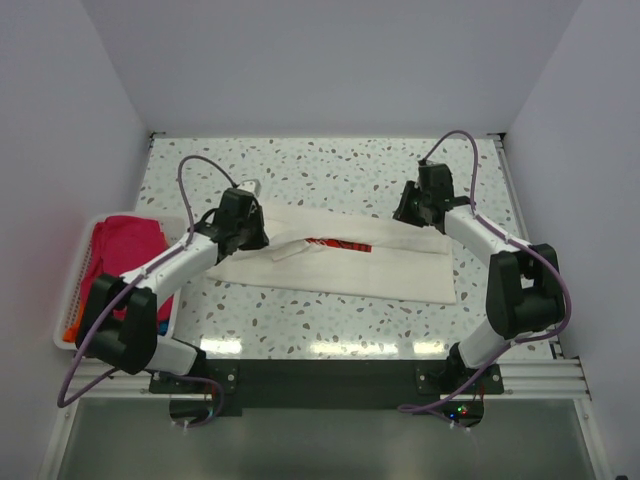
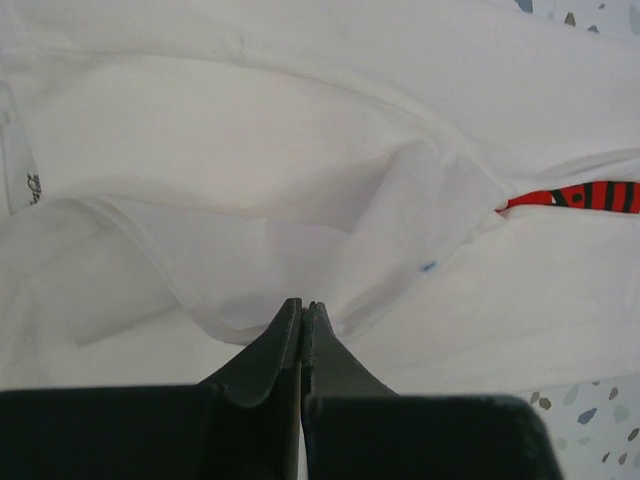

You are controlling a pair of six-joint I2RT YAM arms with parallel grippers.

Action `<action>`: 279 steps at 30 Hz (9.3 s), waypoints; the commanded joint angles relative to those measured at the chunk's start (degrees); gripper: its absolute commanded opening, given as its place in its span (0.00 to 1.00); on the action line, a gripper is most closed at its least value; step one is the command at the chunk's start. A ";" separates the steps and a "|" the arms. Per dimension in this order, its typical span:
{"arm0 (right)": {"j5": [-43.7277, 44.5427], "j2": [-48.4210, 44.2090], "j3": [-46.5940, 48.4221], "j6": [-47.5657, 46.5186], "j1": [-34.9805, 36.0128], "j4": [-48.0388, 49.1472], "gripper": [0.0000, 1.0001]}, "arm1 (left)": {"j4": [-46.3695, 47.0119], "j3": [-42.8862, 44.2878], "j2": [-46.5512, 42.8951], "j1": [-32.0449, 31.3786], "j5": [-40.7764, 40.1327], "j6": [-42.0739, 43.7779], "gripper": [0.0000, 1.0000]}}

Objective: Fold and stack the t-shirts
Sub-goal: Fold the tshirt

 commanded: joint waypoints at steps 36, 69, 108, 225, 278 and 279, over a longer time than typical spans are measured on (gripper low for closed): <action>10.51 -0.44 -7.04 -3.02 0.07 -3.03 0.33 | 6.41 -10.33 -3.23 -0.41 2.03 -7.29 0.19; 4.97 -9.96 -12.15 1.47 0.08 -1.64 0.34 | -1.14 -0.40 -2.99 -0.15 -16.60 -18.45 0.45; 16.48 21.26 6.57 45.32 45.69 25.44 0.47 | -8.97 3.20 -19.66 13.21 -5.00 -8.88 0.58; 23.33 -5.90 -7.66 4.46 29.08 -12.08 0.69 | 2.71 37.20 30.46 4.78 -16.95 -13.07 0.54; 23.68 -14.77 -13.55 20.98 56.67 -17.09 0.40 | -15.82 -6.79 -23.16 -3.04 -14.15 -13.54 0.41; 24.38 -13.99 -12.33 21.07 58.07 -17.71 0.40 | -17.66 -7.78 -25.87 -3.31 -13.36 -13.54 0.40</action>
